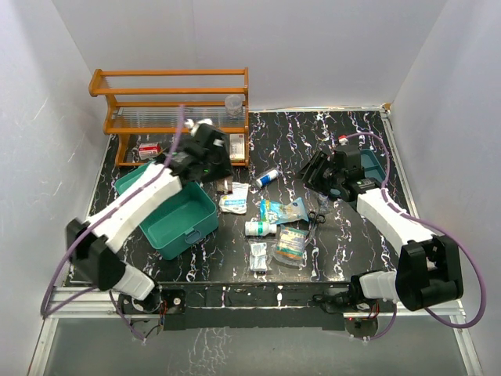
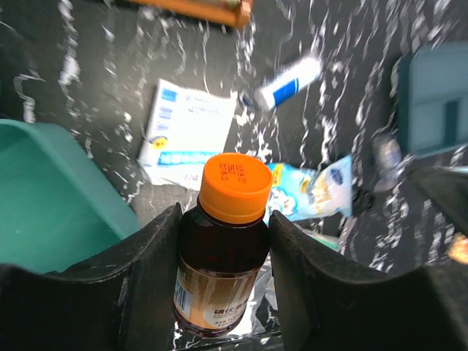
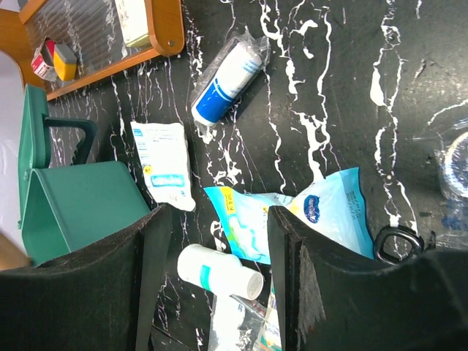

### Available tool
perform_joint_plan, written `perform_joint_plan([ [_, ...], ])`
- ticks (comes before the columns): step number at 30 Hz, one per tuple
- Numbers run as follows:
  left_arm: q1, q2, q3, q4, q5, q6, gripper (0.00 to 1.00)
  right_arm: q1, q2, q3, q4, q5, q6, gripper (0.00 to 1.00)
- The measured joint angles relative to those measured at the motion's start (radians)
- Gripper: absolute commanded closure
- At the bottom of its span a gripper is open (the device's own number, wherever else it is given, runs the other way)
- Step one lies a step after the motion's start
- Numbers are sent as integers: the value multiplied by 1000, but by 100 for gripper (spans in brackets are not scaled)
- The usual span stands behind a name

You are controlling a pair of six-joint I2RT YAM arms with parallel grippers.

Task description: Organize the medicine kit

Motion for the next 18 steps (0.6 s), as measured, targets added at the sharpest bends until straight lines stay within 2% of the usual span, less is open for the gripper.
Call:
perform_joint_plan([
  [5,126,-222,-78,-1,-16,-21,63,25,39,9,22,0,8,48],
  [9,173,-360,-201,-34,-49,-73,63,45,66,11,27,1,19,49],
  [18,220,-455,-473,-46,-67,-210,63,64,106,21,44,1,27,49],
])
